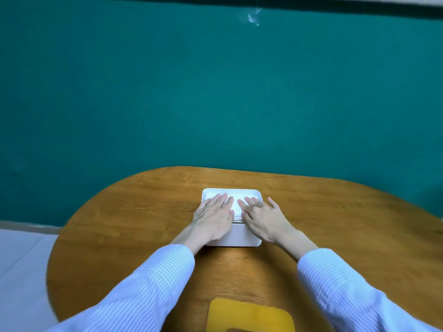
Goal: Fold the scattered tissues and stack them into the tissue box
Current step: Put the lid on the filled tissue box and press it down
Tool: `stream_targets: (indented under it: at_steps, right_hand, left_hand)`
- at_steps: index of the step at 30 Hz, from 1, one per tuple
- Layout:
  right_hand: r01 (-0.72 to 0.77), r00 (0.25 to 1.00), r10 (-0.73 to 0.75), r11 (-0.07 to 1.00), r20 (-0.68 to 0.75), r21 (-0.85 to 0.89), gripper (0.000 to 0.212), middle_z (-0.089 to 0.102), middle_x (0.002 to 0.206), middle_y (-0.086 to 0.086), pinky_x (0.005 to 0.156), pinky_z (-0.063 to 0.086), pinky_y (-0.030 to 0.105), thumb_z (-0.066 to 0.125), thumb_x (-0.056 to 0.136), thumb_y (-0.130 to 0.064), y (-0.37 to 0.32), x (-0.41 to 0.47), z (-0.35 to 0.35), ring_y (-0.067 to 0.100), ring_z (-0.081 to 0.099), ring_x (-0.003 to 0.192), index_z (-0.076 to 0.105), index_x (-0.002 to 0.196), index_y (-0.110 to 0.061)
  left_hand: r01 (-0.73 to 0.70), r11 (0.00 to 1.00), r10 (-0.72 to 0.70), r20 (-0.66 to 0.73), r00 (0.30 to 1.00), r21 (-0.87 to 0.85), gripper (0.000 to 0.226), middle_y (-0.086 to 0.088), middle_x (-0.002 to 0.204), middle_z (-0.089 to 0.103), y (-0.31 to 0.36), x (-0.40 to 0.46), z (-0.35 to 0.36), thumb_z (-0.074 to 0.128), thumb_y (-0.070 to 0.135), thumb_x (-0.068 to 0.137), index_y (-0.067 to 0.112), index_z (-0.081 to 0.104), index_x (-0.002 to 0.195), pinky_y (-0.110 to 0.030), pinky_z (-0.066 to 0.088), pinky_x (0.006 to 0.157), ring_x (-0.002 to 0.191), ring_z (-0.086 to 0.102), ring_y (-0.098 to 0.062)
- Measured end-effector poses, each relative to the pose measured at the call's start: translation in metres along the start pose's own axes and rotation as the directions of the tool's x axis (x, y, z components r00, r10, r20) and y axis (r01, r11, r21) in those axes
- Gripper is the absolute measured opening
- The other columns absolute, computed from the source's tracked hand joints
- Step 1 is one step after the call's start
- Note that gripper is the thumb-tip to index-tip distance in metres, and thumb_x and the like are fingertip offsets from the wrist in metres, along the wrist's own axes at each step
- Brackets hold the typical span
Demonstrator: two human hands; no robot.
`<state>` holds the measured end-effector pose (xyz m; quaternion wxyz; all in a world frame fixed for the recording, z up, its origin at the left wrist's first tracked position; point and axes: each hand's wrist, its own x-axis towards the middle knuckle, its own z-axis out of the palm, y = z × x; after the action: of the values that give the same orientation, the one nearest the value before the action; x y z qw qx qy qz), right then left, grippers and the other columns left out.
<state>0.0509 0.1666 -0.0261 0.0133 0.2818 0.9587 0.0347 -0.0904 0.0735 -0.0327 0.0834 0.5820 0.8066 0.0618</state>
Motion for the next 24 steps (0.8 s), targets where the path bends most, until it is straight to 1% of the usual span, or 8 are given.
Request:
stream_targets:
  at_steps: [4,6,8,10,12,15,18,24]
  right_hand:
    - [-0.040,0.995,0.035,0.998,0.092,0.054,0.054,0.012,0.164,0.004,0.120,0.003,0.054,0.015,0.106,-0.041,-0.003,-0.009,-0.018,0.022,0.009,0.152,0.013,0.157,-0.023]
    - [-0.079,0.996,0.082,0.992,-0.027,0.102,0.054,0.006,0.166,0.002,0.121,0.007,0.051,0.015,0.106,-0.044,-0.004,-0.027,-0.025,0.024,0.005,0.152,0.008,0.157,-0.028]
    - [-0.114,0.972,0.129,0.990,-0.195,0.084,0.054,0.010,0.165,0.004,0.120,0.015,0.047,0.020,0.106,-0.045,-0.002,-0.050,-0.028,0.025,0.012,0.151,0.010,0.157,-0.029]
    - [-0.159,0.939,0.160,0.987,-0.306,0.029,0.053,0.027,0.160,0.006,0.115,0.027,0.046,0.031,0.105,-0.045,0.001,-0.081,-0.034,0.028,0.029,0.146,0.024,0.154,-0.027]
    - [-0.202,0.897,0.181,0.979,-0.403,-0.011,0.048,0.051,0.145,0.005,0.100,0.043,0.044,0.041,0.101,-0.046,0.007,-0.111,-0.043,0.028,0.052,0.128,0.044,0.143,-0.023]
    - [-0.293,0.859,0.232,0.954,-0.457,-0.067,0.046,0.060,0.123,0.003,0.082,0.049,0.039,0.042,0.097,-0.050,0.024,-0.159,-0.055,0.025,0.059,0.108,0.051,0.132,-0.021]
    - [-0.371,0.831,0.309,0.928,-0.462,-0.047,0.049,0.061,0.118,0.003,0.078,0.049,0.036,0.048,0.096,-0.051,0.042,-0.200,-0.056,0.024,0.059,0.102,0.053,0.133,-0.020]
    - [-0.455,0.768,0.475,0.877,-0.430,0.156,0.044,0.059,0.118,0.003,0.070,0.051,0.034,0.053,0.096,-0.044,0.076,-0.227,-0.024,0.024,0.058,0.097,0.052,0.134,-0.020]
  left_hand:
    - [0.000,0.994,-0.003,0.027,1.000,0.109,0.056,0.001,0.168,-0.010,0.008,-0.007,-0.013,0.013,0.037,0.109,0.020,0.000,0.161,-0.038,-0.005,0.125,0.154,-0.010,-0.015]
    - [0.012,0.988,-0.002,-0.065,0.998,0.153,0.057,-0.002,0.168,-0.011,0.016,-0.018,-0.022,0.013,0.040,0.109,0.020,0.000,0.161,-0.041,-0.004,0.125,0.154,-0.012,-0.019]
    - [0.018,0.982,0.026,-0.229,0.973,0.188,0.059,-0.006,0.168,-0.004,0.032,-0.031,-0.028,0.015,0.043,0.109,0.019,0.005,0.161,-0.041,0.002,0.125,0.155,-0.007,-0.023]
    - [-0.013,0.979,0.086,-0.359,0.929,0.202,0.057,-0.010,0.165,0.019,0.055,-0.049,-0.032,0.021,0.044,0.108,0.017,0.019,0.159,-0.041,0.017,0.120,0.153,0.014,-0.026]
    - [-0.057,0.966,0.169,-0.452,0.876,0.251,0.052,-0.006,0.145,0.047,0.079,-0.066,-0.032,0.027,0.045,0.106,0.018,0.037,0.150,-0.039,0.035,0.105,0.132,0.043,-0.026]
    - [-0.157,0.939,0.307,-0.540,0.784,0.306,0.046,-0.002,0.115,0.060,0.112,-0.088,-0.026,0.030,0.047,0.104,0.019,0.054,0.132,-0.038,0.044,0.085,0.102,0.057,-0.024]
    - [-0.245,0.917,0.383,-0.523,0.761,0.316,0.048,-0.001,0.108,0.061,0.142,-0.102,-0.022,0.025,0.047,0.105,0.020,0.057,0.128,-0.038,0.044,0.082,0.096,0.057,-0.024]
    - [-0.337,0.904,0.424,-0.464,0.778,0.262,0.046,0.000,0.118,0.066,0.196,-0.079,-0.026,0.030,0.045,0.106,0.019,0.057,0.132,-0.038,0.049,0.088,0.106,0.061,-0.021]
